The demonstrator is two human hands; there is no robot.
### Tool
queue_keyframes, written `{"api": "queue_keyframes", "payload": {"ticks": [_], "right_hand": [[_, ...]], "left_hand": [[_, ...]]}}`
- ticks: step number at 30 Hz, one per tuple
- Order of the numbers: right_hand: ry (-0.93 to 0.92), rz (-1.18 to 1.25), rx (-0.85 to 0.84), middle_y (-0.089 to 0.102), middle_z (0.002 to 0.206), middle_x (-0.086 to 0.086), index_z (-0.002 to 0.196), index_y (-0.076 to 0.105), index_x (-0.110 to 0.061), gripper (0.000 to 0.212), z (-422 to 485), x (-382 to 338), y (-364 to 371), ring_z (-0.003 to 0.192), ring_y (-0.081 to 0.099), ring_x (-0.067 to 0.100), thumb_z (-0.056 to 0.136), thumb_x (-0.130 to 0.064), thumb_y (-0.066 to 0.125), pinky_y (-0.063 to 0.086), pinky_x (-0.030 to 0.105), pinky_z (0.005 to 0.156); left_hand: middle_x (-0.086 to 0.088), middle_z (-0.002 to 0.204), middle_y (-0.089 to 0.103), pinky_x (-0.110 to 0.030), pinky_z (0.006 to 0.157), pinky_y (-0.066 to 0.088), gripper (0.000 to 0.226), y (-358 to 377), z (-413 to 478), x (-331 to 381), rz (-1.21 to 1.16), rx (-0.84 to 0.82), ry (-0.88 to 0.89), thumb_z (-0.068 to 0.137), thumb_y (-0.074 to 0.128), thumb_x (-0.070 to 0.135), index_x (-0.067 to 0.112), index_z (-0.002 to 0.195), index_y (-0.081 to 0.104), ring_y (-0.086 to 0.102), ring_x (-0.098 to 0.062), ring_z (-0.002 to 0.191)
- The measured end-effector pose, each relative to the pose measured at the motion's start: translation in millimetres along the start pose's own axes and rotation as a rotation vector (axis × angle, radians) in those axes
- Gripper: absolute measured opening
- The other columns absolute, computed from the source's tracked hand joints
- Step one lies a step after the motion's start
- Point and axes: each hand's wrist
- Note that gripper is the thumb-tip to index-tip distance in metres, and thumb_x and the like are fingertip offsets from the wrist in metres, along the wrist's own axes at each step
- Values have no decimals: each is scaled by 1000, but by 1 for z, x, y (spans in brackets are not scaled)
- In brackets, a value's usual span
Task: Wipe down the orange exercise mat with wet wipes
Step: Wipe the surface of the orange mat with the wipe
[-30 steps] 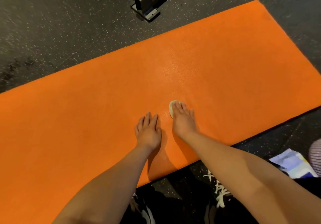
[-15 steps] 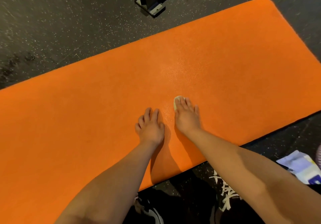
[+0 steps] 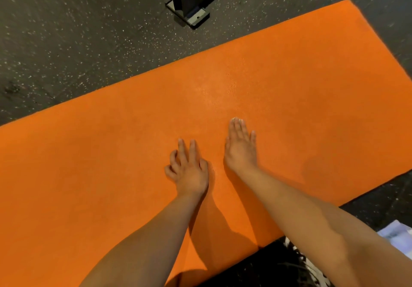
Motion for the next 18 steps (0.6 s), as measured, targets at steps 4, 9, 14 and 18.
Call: {"api": "queue_keyframes", "payload": {"ticks": [4,9,14,18], "right_hand": [[-311,15,-153,-3,170,-4,163,8,-19,60,-12,-33,9,155,-10,13,108,-27,33,-8,45,125],[-391,-47,-167,0,169,-11,163,7,-27,65,1,-16,1,155,-6,10,106,-19,37,-6,49,125],[-29,14,-35,-8,170,-6,163,-3,-22,64,5,-2,-5,155,-14,12,108,-17,29,-9,47,124],[-295,18,-178,-11,169,-7,162,-3,-21,67,0,-40,10,154,-15,11,106,-23,34,-5,49,125]], "left_hand": [[12,166,-19,-53,113,3,61,1,3,0,-56,-24,5,102,31,45,48,157,4,-4,-24,149],[14,166,-16,-54,114,1,61,-3,2,-4,-95,-31,27,101,36,46,49,156,8,-4,-21,149],[8,165,4,-51,113,12,61,-17,11,-6,-62,-16,17,97,46,48,49,153,22,9,-26,145],[7,166,6,-52,114,12,58,-22,26,-4,-32,29,31,100,43,46,46,154,23,11,-26,146]]}}
Point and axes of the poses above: each hand's wrist, its own z-axis towards the middle knuckle, its own y-axis out of the palm, x = y × z
